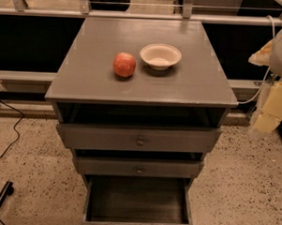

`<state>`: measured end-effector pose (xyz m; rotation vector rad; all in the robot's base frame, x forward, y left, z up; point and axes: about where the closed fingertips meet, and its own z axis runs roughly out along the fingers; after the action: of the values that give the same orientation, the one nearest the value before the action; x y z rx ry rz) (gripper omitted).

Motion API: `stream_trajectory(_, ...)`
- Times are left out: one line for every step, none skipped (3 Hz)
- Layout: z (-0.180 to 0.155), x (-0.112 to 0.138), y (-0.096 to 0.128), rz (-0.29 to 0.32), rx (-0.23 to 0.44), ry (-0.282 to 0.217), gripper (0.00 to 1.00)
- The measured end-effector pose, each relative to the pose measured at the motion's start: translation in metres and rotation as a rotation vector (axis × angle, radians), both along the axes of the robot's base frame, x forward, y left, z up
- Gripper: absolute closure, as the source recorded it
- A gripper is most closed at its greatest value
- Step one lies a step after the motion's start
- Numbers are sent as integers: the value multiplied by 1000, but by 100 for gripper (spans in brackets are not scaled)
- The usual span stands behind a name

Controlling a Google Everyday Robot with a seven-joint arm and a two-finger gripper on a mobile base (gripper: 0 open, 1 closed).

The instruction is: Place apple into bottom drawer

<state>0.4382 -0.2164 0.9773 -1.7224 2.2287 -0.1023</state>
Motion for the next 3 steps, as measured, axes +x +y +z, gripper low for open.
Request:
stream_trajectory(0, 0, 0, 0, 0, 0, 0)
stream_trajectory(4, 6, 8, 28, -5, -20, 0)
stream_trajectory(7, 29, 32, 98, 2, -57, 0)
